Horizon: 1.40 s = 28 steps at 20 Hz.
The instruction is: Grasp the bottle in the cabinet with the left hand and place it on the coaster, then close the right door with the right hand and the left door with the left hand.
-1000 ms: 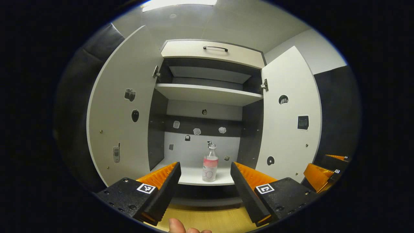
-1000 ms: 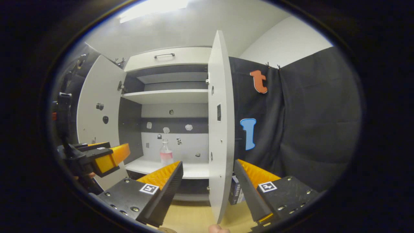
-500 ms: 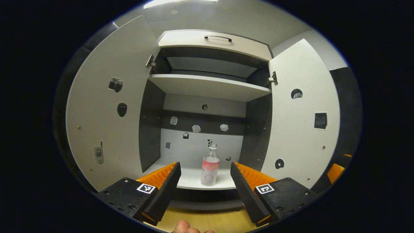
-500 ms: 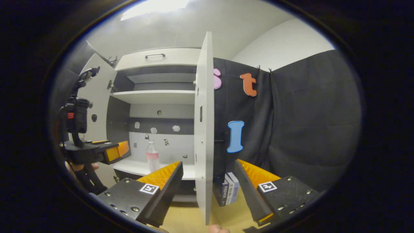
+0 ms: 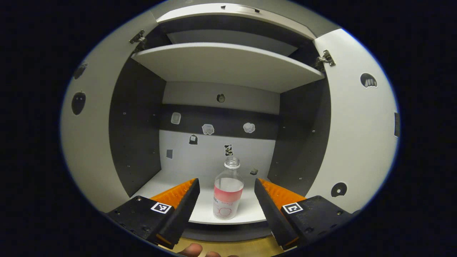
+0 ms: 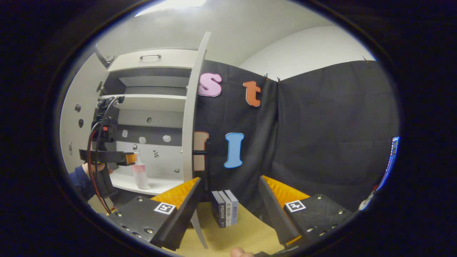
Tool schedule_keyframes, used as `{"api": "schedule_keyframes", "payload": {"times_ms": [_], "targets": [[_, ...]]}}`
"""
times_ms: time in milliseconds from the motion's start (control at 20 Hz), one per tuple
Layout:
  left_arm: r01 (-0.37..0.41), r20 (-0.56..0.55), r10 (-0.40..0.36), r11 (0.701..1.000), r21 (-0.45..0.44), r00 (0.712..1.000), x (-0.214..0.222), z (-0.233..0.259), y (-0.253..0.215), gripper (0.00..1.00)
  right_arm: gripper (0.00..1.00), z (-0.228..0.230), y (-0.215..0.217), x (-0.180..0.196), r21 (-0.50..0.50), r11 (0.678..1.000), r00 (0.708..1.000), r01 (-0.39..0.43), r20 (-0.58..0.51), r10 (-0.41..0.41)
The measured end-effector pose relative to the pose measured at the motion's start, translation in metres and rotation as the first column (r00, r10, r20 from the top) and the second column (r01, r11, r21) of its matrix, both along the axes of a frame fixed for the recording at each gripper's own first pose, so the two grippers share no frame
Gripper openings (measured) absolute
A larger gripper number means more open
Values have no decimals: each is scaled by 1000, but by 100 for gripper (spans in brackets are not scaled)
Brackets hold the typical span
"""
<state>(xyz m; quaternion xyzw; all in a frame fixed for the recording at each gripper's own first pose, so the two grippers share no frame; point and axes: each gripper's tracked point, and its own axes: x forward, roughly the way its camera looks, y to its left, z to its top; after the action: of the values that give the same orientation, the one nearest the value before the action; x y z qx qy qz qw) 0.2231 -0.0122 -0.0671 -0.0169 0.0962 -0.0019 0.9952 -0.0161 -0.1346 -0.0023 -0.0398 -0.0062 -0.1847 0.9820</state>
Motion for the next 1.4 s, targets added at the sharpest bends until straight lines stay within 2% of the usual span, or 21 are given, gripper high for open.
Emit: {"api": "schedule_keyframes", "payload": {"times_ms": [250,300,550,600,650,700,950,1000,1150,1200,1300,1350,1400], "targets": [[-27,-87,32,998,56,996,46,-24,4,97,93,-5,-4,6,-2,1000,1000,22,-10,-22],[-39,-111,47,997,74,993,52,-31,6,97,96,-7,-3,9,0,1000,1000,20,-12,-20],[-33,-207,58,992,125,977,66,-55,2,96,96,-18,-3,12,11,1000,999,11,-35,-11],[-33,-210,61,991,133,976,64,-55,2,90,93,-20,-4,15,10,1000,999,11,-39,-11],[-23,-211,52,991,134,976,66,-54,-1,79,93,-21,-5,16,10,1000,999,9,-41,-9],[-14,-219,44,991,136,975,64,-55,-3,80,96,-21,-6,17,11,1000,999,8,-41,-7],[21,-211,0,995,94,978,42,-48,-10,78,94,-18,-7,13,15,1000,999,-17,-34,17],[30,-197,-13,996,83,980,34,-45,-11,80,96,-17,-8,11,16,1000,999,-22,-34,22],[55,-151,-49,998,36,987,4,-31,-10,78,96,-14,-8,7,20,999,999,-39,-30,39],[60,-139,-57,998,17,989,-8,-28,-8,78,94,-14,-7,6,20,999,999,-42,-27,43],[74,-121,-75,997,-15,990,-31,-24,-4,78,96,-14,-6,2,19,998,998,-52,-28,52],[76,-119,-79,997,-26,990,-43,-24,-1,78,93,-13,-5,1,17,998,998,-58,-31,58],[70,-120,-75,997,-40,990,-56,-27,4,78,96,-14,-4,-1,16,998,997,-63,-32,64]]}}
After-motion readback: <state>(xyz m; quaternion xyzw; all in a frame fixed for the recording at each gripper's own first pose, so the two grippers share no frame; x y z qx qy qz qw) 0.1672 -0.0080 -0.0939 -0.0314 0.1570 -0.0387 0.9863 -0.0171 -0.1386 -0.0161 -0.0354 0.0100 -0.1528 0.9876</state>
